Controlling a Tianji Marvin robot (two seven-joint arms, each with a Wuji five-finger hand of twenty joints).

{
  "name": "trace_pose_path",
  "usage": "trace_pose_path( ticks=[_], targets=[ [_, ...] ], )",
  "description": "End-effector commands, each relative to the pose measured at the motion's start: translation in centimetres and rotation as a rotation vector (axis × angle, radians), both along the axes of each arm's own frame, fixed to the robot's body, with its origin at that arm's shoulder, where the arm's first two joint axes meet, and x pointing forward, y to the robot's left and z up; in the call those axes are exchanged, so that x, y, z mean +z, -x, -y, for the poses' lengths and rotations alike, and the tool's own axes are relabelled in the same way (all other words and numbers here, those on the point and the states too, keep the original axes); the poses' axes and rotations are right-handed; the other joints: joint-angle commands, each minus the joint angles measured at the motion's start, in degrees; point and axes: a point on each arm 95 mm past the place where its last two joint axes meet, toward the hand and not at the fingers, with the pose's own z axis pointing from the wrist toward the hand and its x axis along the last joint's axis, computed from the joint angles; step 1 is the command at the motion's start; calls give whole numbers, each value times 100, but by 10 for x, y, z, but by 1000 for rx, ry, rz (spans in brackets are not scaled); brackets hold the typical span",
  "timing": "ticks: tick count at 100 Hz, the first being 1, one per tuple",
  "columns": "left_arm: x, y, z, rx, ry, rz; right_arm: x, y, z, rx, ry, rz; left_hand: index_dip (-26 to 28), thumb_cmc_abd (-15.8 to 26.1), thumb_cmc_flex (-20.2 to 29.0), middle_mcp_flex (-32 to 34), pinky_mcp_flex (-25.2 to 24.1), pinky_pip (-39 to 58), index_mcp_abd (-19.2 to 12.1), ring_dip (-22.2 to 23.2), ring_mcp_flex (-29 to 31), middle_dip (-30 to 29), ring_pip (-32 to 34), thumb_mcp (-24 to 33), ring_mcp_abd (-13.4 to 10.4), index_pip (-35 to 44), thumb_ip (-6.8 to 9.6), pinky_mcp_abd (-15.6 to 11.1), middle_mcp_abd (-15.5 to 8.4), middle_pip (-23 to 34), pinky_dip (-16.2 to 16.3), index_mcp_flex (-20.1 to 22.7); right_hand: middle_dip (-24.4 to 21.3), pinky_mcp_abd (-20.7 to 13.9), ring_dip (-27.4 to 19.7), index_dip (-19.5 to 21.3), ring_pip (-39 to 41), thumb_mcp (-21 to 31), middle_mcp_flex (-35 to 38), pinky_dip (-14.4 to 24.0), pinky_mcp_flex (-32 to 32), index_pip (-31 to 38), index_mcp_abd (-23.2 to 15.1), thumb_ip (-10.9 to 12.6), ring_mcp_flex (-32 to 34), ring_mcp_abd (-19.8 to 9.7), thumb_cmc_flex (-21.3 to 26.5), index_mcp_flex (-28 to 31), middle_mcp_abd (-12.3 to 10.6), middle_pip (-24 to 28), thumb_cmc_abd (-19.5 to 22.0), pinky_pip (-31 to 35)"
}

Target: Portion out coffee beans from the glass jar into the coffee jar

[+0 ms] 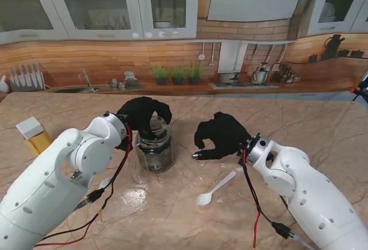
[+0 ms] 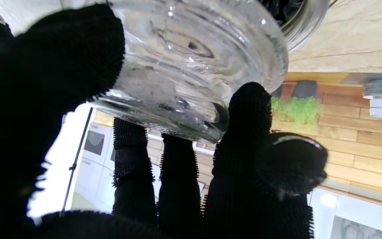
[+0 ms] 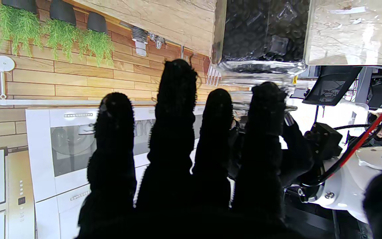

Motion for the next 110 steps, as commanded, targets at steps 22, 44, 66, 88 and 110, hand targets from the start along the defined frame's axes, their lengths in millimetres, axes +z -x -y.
trace_pose_path(
  ticks=[22,44,66,88,110],
  targets=[
    [0,-11,-3,42,3,-5,-5,2,-1,-1,3,-8,743,1141,1128,1211,-30,107,180,195,483,549,371,1299,-1340,2315,1318,-611,-371,1119,76,505,40,-16,-25,-43,78,91,121,-33,-13,131,-156,87,129,-140,5,134,-117,150,-78,33],
    [-4,-15,-7,68,11,-37,-6,1,-2,-2,4,-10,755,1200,1113,1177,-31,71,172,237,473,567,325,1259,-1332,2295,1311,-622,-369,1108,56,469,39,-37,-23,-44,86,86,129,-34,-6,134,-154,86,142,-134,0,142,-121,149,-72,37],
    [-8,-14,-9,89,53,-86,-6,1,-2,-1,6,-9,752,1253,1139,1161,-38,51,187,264,464,573,283,1210,-1289,2274,1258,-593,-350,1090,42,458,38,-42,-25,-46,85,86,137,-37,-11,137,-152,87,136,-141,2,147,-124,150,-67,38],
    [-14,-13,-12,96,45,-89,-7,0,-3,1,4,-10,765,1279,1156,1134,-40,27,197,320,458,607,247,1194,-1273,2266,1221,-571,-327,1079,23,443,40,-40,-24,-46,90,85,144,-38,-7,140,-155,88,141,-149,8,149,-130,154,-68,43],
    [-12,-6,-12,73,66,-67,-8,0,-4,0,3,-14,765,1305,1140,1134,-36,37,189,334,463,608,226,1187,-1281,2260,1203,-594,-344,1073,20,434,40,-38,-25,-47,91,85,149,-39,-9,141,-161,89,142,-144,8,156,-132,154,-68,45]
  ],
)
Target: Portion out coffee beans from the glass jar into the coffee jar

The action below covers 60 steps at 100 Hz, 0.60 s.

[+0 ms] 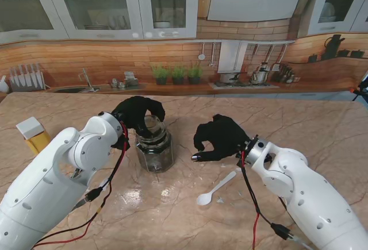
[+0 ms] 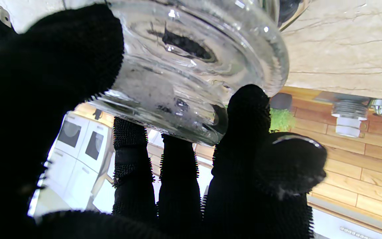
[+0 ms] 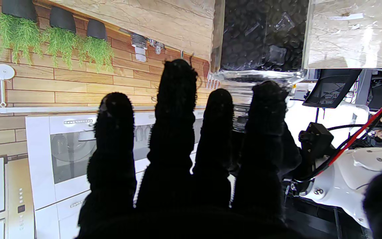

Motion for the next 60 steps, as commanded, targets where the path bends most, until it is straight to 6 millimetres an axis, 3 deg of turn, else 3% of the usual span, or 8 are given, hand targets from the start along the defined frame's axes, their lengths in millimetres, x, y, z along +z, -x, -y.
trace_pose_path(
  ticks=[1,39,60],
  targets=[
    [-3,6,4,-20,6,-3,0,1,-2,2,-2,0,715,1238,1136,1133,-36,51,195,99,463,562,226,1263,-1252,2260,1203,-560,-342,1073,20,438,40,-37,-25,-46,35,86,147,-39,-21,139,-143,89,133,-141,11,63,-79,156,-68,45],
    [-1,13,9,-44,21,16,-1,1,-3,1,-8,3,714,1234,1132,1131,-38,57,181,105,467,570,223,1262,-1258,2265,1189,-578,-341,1073,14,432,42,-39,-25,-44,39,84,164,-41,-17,146,-137,87,144,-140,25,83,-93,158,-75,47],
    [-4,14,10,-48,16,14,-1,1,-3,-1,-11,1,719,1326,1141,1074,-45,11,155,151,429,622,162,1196,-1261,2248,1091,-596,-347,1053,-13,383,43,-39,-26,-44,37,85,168,-42,-16,143,-138,88,146,-139,26,79,-98,159,-74,47]
  ],
)
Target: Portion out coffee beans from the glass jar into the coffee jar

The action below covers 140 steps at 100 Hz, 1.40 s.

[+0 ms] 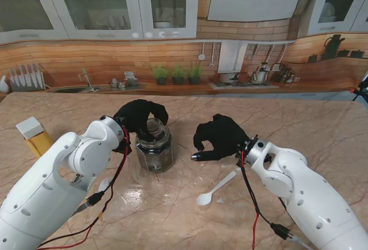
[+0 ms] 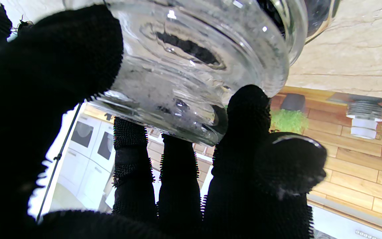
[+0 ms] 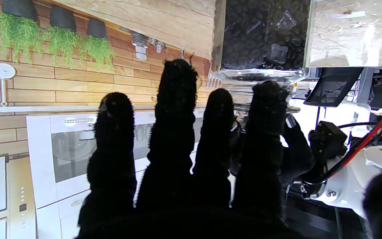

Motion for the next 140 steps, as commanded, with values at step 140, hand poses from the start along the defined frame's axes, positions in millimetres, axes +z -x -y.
trace_pose_path(
  ticks=[140],
  targets=[
    [-13,7,-7,-29,-143,-9,-2,-1,-2,0,-12,-3,-305,2276,-282,-1387,-359,-1046,426,-363,-986,-1541,-1528,-273,-706,43,-1266,-134,-235,1055,-329,-562,51,-45,-24,-33,40,-10,240,-47,-10,188,-170,85,162,-145,178,175,-143,179,-18,48]
  ],
)
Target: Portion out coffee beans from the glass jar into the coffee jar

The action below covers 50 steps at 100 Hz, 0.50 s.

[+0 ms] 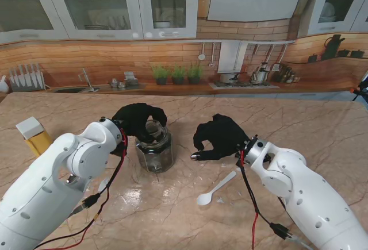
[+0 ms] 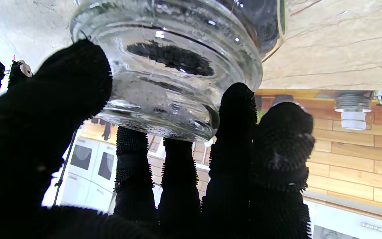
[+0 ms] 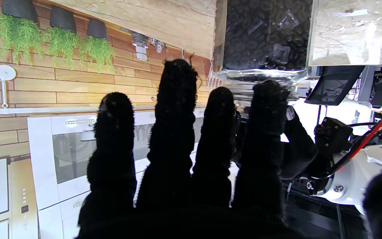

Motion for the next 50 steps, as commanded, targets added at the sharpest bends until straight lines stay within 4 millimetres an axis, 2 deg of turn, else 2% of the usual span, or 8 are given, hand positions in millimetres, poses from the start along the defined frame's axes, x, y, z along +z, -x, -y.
trace_pose_path(
  ticks=[1,6,14,34,44,50],
  targets=[
    [-9,3,-2,-6,-17,-23,0,1,-2,2,-4,1,68,428,-171,-245,-50,-55,424,-555,-404,-97,-454,174,-391,295,21,77,-193,217,-2,225,50,-46,-24,-33,38,-10,87,-46,-12,181,-156,85,160,-144,175,109,-123,171,-15,48],
    [-9,4,-3,-11,-26,-19,0,1,-2,1,-4,1,18,452,-288,-426,-161,-113,406,-612,-535,-196,-520,89,-326,181,-37,160,-95,99,31,143,50,-42,-24,-33,37,-9,91,-46,-10,180,-153,86,157,-141,181,105,-126,171,-21,50],
    [-9,4,-3,-18,-31,-10,-1,1,-2,0,-3,0,-36,550,-499,-632,-316,-170,375,-681,-682,-310,-586,-52,-248,42,-90,261,-82,-17,83,26,52,-41,-23,-31,43,-13,105,-46,-12,189,-153,87,169,-143,182,123,-128,177,-20,50],
    [-10,6,-2,-33,-43,1,0,1,-1,-3,-5,0,-262,828,-654,-1139,-1051,-336,286,-918,-1290,-532,-849,-327,-58,-463,-50,590,-75,-243,348,-231,53,-41,-22,-31,49,-15,115,-45,-6,198,-150,88,171,-150,188,139,-121,180,-25,55],
    [-11,7,-2,-38,-48,3,-1,1,-1,-4,-5,-1,-360,999,-721,-1361,-1562,-553,259,-1085,-1648,-626,-1017,-503,57,-651,-23,834,-78,-367,469,-329,53,-43,-21,-32,52,-20,117,-44,-5,197,-151,87,174,-144,184,139,-124,180,-23,56],
    [-10,7,-2,-46,-53,10,-1,1,-1,-5,-4,-1,-414,1114,-790,-1607,-2122,-877,229,-1273,-2022,-739,-1225,-646,149,-785,2,1032,-49,-501,735,-416,53,-42,-21,-32,56,-16,119,-44,-4,197,-154,88,180,-148,191,138,-126,180,-21,58]
  ],
)
